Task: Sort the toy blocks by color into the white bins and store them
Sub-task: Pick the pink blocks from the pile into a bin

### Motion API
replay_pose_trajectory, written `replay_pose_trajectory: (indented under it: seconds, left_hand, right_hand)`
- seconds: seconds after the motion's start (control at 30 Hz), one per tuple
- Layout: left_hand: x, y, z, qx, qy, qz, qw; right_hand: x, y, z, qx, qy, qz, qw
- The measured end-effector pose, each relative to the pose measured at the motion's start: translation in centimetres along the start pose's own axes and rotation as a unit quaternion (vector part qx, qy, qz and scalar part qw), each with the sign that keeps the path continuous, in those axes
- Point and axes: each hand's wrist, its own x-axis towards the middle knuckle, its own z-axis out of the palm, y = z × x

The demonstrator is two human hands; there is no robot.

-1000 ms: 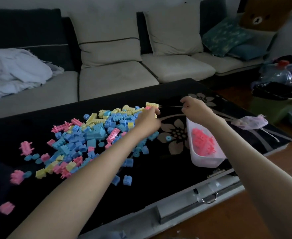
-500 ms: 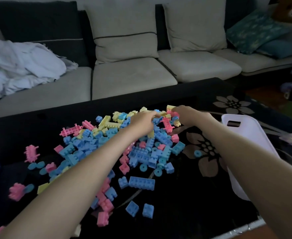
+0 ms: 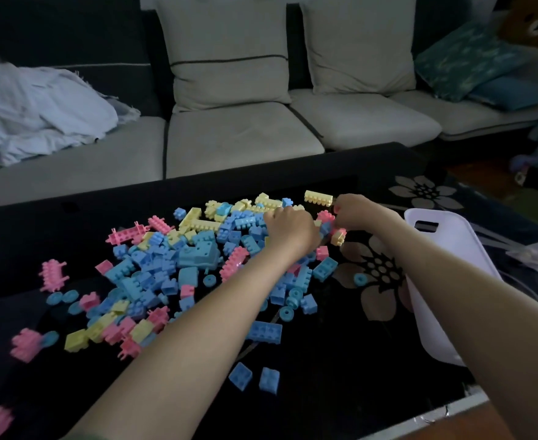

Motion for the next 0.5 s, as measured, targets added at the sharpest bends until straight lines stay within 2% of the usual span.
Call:
replay_pose_trajectory:
  seconds: [0.17,0.33,0.5]
  left_hand:
    - [-1.8,0.5,-1.1,-0.109,0.056,-0.019,0.992]
    - [-3.4,1.6,-2.7,-0.16,0.073,-0.038,0.984]
    - [-5.2,5.9,-3.9,-0.246,0.083,-0.011,0.966]
  right_hand:
    - [-2.3,1.1,-1.6,0.03,0.087,-0.005,0.996]
    - [-6.4,2.3,-4.5,0.024,0.119,-0.015,0.992]
    - [-11.0,5.7,-6.5,0.066,0.158,0.026,0.985]
